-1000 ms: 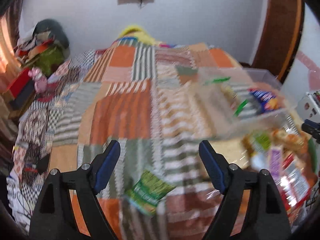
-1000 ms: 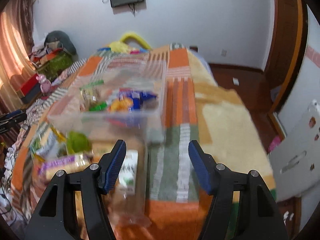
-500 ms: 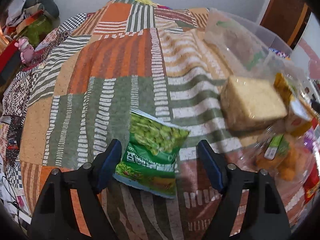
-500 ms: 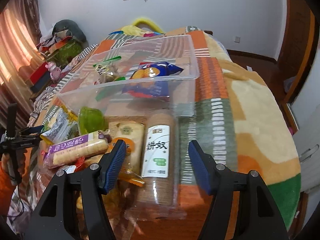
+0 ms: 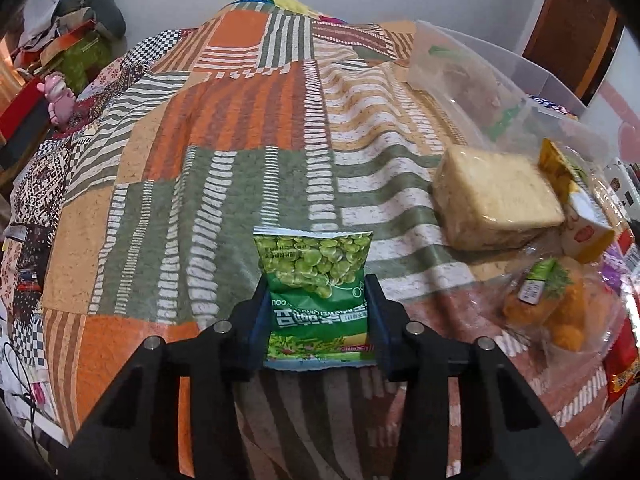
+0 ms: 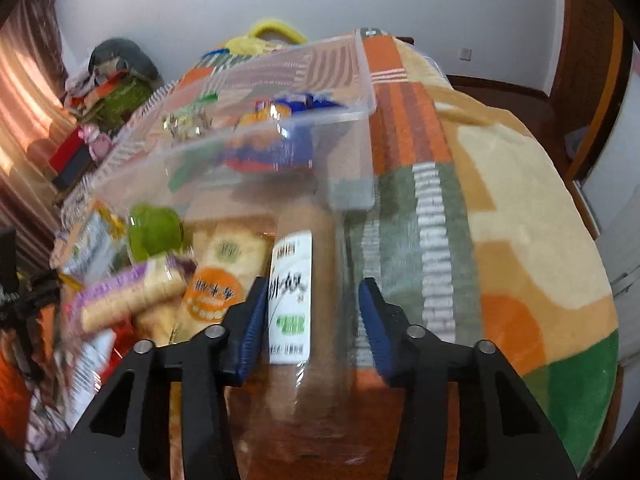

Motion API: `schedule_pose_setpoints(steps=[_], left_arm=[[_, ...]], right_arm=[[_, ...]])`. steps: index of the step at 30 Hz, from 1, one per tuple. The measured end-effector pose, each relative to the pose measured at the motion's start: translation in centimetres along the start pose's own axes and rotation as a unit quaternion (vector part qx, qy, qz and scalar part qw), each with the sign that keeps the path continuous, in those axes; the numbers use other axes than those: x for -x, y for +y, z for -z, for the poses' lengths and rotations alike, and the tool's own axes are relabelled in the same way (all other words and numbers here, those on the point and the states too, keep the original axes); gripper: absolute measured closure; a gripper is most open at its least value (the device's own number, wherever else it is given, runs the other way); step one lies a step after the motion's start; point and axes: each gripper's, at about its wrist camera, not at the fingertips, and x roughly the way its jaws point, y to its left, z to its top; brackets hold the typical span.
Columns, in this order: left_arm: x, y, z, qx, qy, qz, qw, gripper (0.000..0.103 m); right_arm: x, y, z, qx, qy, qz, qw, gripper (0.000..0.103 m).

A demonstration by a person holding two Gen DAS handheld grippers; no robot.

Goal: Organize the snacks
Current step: 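Grasp the green pea bag with left tool while right tool grasps cracker roll, then lower both held snacks into the clear box and open both tools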

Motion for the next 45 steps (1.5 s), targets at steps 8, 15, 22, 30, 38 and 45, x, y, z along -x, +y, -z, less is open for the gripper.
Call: schedule_pose_setpoints(steps=[8,15,22,30,38,45], left_arm=[[3.5,-2.4,-0.7,-0.004,-0.033,0.014,0.9993,0.06],[6.6,-5.0,-3.3,-0.018,-0.073,0.03,0.9967,0.06],[8.6,-7.9,-6.7,-0.034,-0.109,0.053,0.9921,0.06],[8.0,-10.9,-10.4,-0.043,-0.121,0.069,0.9892,0.06],[4.8,-13.1,-13.2,-0.049,-0.101,0.078,0.9906,0.06],[1.6,-14.0,-15.2,-0.053,-0.075,0.068,0.9935,0.06]], right_arm=[[1.9,-0.1,1.6,-0.003,-0.018,0.004,1.0,0.07],[5.3,-1.0,1.6,-0.011,-0.05,0.0,0.999,0.07],[8.0,-0.8,-1.2,-0.002,-0.103,-0.001,0.995,0.07],[7.9,0.9,-4.8,0.01,-0.147,-0.012,0.989,0.07],[4.9,3.2,-8.1,0.02,-0.14,-0.037,0.989,0.07],[1.1,4.4,-9.7,0.018,-0.098,-0.049,0.994,0.07]])
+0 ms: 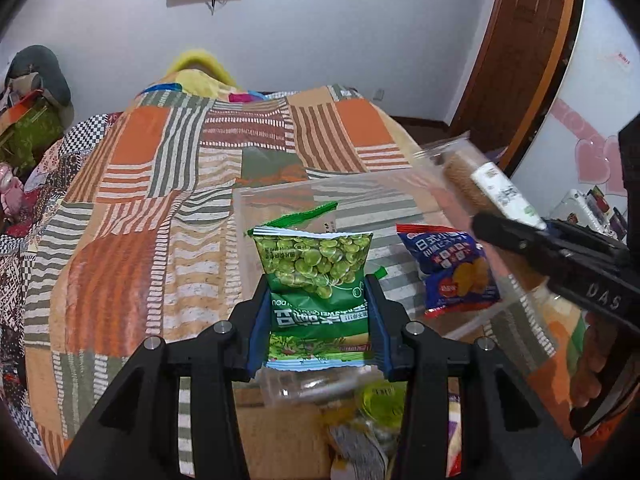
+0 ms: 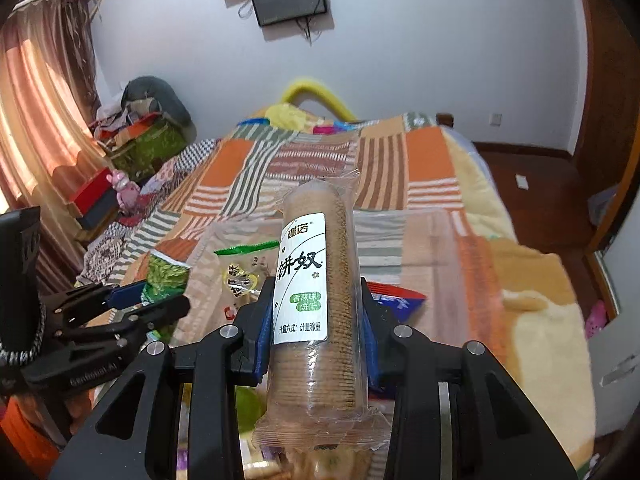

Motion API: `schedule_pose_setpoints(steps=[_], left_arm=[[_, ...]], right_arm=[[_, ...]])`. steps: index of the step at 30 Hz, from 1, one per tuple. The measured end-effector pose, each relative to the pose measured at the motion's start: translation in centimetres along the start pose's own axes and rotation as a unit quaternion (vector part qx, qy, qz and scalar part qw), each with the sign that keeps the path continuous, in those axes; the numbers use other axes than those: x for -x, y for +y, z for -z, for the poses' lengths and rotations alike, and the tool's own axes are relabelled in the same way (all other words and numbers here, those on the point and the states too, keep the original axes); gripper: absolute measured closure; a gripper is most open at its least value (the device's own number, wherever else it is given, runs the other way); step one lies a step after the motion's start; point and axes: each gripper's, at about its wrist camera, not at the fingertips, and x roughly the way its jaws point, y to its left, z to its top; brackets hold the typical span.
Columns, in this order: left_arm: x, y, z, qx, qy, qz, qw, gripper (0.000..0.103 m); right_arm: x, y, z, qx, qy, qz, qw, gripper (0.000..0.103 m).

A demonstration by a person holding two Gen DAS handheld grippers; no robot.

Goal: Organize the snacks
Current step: 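Lower both held snacks into the clear box and open both tools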

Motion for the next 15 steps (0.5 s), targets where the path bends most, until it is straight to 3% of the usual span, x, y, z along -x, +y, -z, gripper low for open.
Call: schedule_pose_setpoints(steps=[11,14,15], left_arm=[[-3.2,-0.8,-0.6,-0.022,0.032,-0.002,0.9992,0.06],[-3.2,-0.7,-0.6,-0.02,0.033,-0.004,0.9992,0.056],[-3.1,-0.6,-0.6,-0.017,0.033,-0.004,0.9993,0.049]], right_arm=[[-3.5,0.7,-0.3,0.015,0.057,-0.002,0.998,0.07],[-3.3,0.3,-0.3,0.008,0.061,-0.007,0.998,0.067],[-2.9,0.0,-0.3,0.005,0.056,-0.013,0.998,0.067]])
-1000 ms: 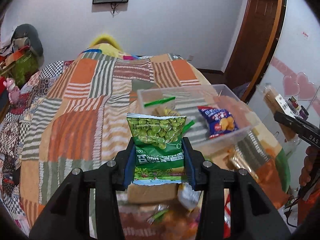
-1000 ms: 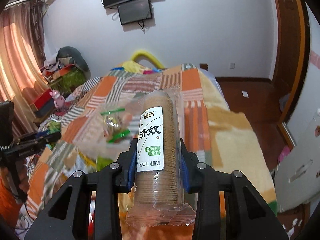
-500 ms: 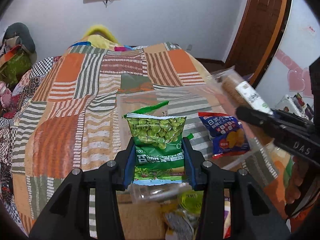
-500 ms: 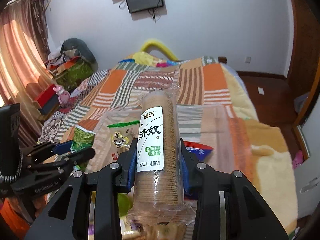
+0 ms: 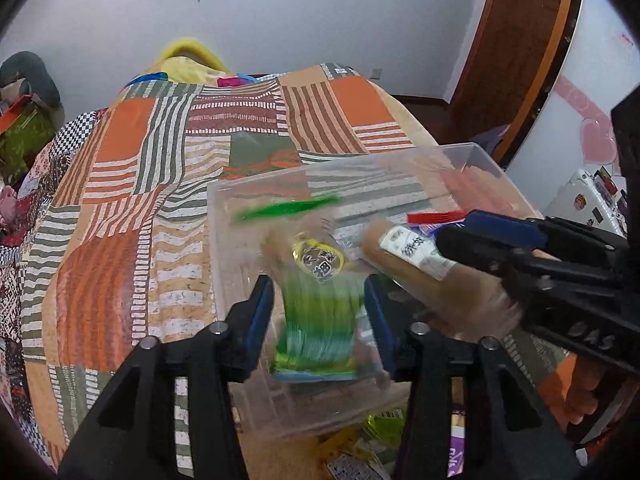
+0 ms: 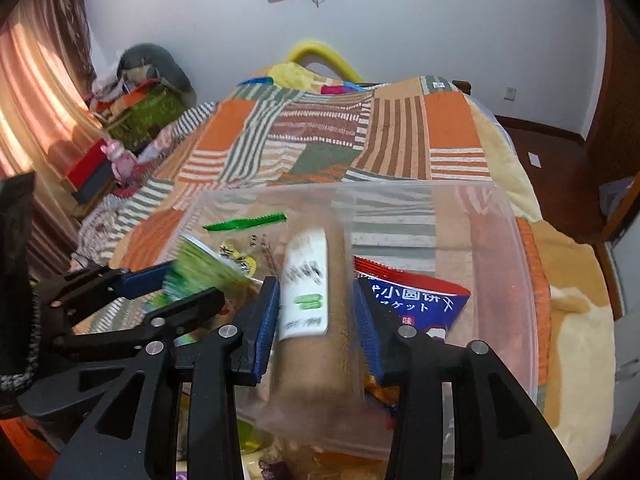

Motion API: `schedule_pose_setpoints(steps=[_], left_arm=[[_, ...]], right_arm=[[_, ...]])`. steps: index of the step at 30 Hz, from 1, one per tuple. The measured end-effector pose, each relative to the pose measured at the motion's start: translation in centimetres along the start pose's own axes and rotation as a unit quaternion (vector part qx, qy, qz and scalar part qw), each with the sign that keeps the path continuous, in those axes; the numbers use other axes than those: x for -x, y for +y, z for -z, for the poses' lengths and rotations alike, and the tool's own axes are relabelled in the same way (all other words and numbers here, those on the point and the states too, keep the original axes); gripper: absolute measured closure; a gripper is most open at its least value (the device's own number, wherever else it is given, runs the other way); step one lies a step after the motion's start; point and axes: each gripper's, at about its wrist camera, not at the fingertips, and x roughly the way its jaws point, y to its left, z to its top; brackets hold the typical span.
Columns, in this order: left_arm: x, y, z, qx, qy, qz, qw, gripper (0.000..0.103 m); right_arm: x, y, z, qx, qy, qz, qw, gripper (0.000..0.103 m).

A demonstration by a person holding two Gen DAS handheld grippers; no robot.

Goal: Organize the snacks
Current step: 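Lower both held snacks into the clear box and open both tools, then grasp a white snack packet with left tool while right tool grasps orange-labelled bread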

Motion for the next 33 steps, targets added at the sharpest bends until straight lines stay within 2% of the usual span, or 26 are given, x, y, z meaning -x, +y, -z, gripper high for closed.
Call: schedule_pose_setpoints(steps=[1,2,10,15,22,28,33], left_arm=[[0.3,0.1,0.1,0.003,-0.004,-0.001,1.0,0.044],[0.8,0.2,0.1,0.006,-0.012,-0.003,0.9999,0.044],[6.3,0.2,1.3,0.001,-0.054,-0.008,0.9985,0.042],[9.1,0.2,3.0,-0.009,-0.062,-0.015,0.9979,0.04],[10.8,0.7,6.8,-0.012,-0.043,-0.013,0.9989,0.04],[9.9,0.3,9.7,-0.015,-0.021,-0.004,0.9997,0.04],[8.5,-0.8,11.8,-0.015,-0.004,0.006,0.9999,0.041]], right_arm=[[0.5,-0.1,0.1,-0.002,-0.004,-0.005,1.0,0.067],[0.8,-0.2,0.0,-0.002,-0.008,-0.007,1.0,0.066],[5.1,0.2,0.7,0.024,-0.048,0.008,0.999,0.064],[7.2,0.4,2.2,0.041,-0.062,0.02,0.997,0.063],[8.7,0.4,4.8,0.052,-0.059,0.028,0.996,0.058],[8.5,0.1,7.5,0.052,-0.039,0.036,0.997,0.056],[7.6,-0.7,9.2,0.017,-0.025,0.028,0.999,0.056]])
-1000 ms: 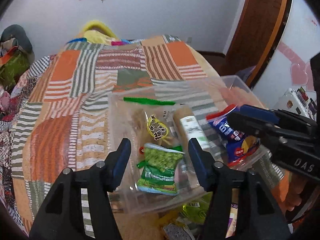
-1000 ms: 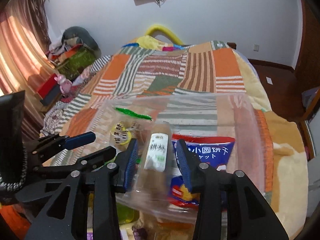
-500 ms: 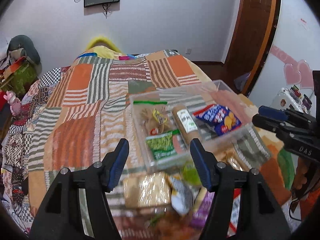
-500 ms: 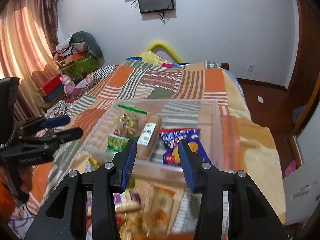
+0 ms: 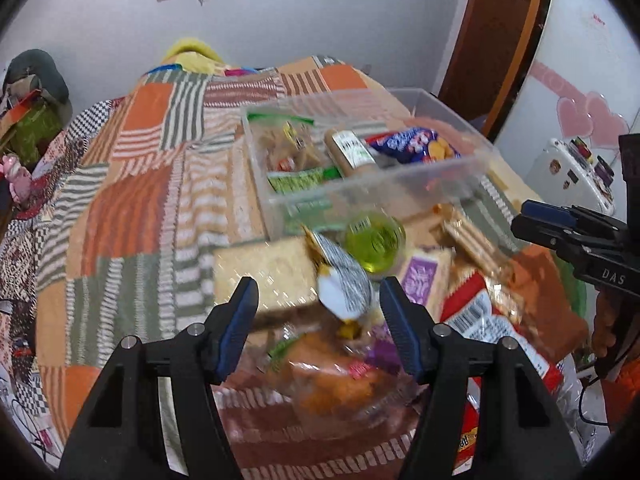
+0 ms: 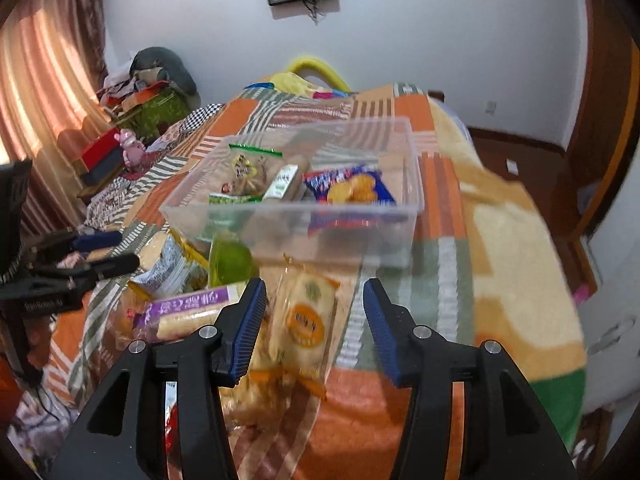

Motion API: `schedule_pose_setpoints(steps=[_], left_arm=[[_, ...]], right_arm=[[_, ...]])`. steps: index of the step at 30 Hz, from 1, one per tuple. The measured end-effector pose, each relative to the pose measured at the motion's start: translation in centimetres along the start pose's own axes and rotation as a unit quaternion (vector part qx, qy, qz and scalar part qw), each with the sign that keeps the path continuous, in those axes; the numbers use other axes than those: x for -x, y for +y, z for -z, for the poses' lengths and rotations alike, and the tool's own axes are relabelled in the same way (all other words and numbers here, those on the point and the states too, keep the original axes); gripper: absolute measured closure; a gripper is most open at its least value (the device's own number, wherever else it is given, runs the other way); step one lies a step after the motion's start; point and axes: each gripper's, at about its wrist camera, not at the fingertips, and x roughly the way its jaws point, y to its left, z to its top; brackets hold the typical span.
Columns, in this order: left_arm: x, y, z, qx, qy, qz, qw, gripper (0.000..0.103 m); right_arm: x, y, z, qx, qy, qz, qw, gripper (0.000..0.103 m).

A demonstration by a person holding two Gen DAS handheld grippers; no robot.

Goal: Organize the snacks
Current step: 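Grasp a white snack packet with left tool while right tool grasps orange-labelled bread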

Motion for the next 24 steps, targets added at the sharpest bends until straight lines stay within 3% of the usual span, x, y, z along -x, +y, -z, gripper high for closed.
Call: schedule_pose_setpoints(steps=[7,17,20,22,24], left_arm=[[-2.6,-0.6,0.6,0.018,0.019,0.02,0.9994,0.06],[-4.1,-1.5,-0.3,0.001,-0.004,-0.006,1.0,0.061],[-4.2,-1.5,-0.4,0.001,-0.011,-0.009,0.9999,0.068],[-4.0,-1.3,-0.5,0.005,-0.011,-0.005,0.9999,0.073],[-3.8,-1.2,-0.5,0.009,-0.009,0.002,0.9999,0.075]], right_arm=[[-2.2,0.0,1.6,-0.013,0.027,-0.009,1.0,0.056],[-4.5,0.2,2.1,-0.01,0.051,-0.012,0.999,0.056],[-4.9,-0.2,2.4,-0.016,0.052,-0.012,0.998,0.057],[-4.9,-0.5,2.4,-0.021,0.051,-0.014,0.998,0.069],[-4.7,-0.7,2.5,-0.025,0.05,-0.016,0.998,0.072]])
